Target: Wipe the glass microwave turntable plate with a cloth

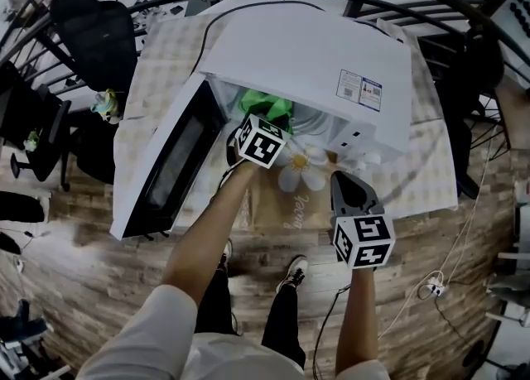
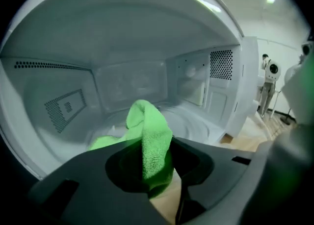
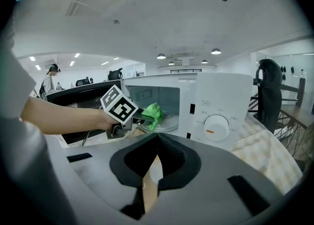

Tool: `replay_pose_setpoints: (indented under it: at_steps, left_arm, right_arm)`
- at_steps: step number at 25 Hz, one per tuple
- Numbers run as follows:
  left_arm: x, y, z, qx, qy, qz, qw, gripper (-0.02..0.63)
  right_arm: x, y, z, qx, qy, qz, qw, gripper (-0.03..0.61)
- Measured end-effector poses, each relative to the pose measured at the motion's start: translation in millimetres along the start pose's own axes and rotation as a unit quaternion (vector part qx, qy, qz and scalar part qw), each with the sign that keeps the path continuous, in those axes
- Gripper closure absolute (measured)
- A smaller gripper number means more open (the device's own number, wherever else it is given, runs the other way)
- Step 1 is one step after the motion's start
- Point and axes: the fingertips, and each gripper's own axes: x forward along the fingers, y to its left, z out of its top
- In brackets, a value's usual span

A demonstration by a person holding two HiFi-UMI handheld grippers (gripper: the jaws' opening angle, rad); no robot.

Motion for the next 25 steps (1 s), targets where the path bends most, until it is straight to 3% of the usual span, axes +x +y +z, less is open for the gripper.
replay_pose_setpoints:
  at_steps: [10, 16, 18, 21, 25]
  left_arm:
    - [23, -104, 39, -0.035, -0.017, -0.113, 0.9928, 0.48]
    - [15, -99, 52, -0.087, -0.065, -0.137, 0.9846, 0.482]
    - [4, -79, 54, -0.093, -0.088, -0.12, 0.9845, 0.482]
    - [-9, -32, 56, -0.072, -0.105, -0.057, 0.9902, 0.482]
    - [-14, 34, 41, -0.024, -0.074, 0.048, 0.9958, 0.482]
  right_arm:
    - [-23, -13, -11, 0.0, 0.008, -0.008, 1.0, 0.565]
    - [-28, -24, -13, 0.004, 0.012, -0.017, 1.0, 0.565]
    - [-25, -21, -13, 0.006, 0.012, -0.014, 1.0, 0.565]
    - [-18, -11, -14, 0.003, 0.015, -0.007, 1.0, 0.565]
    - [-10, 2, -18, -0.002, 0.02, 0.006, 1.0, 0.565]
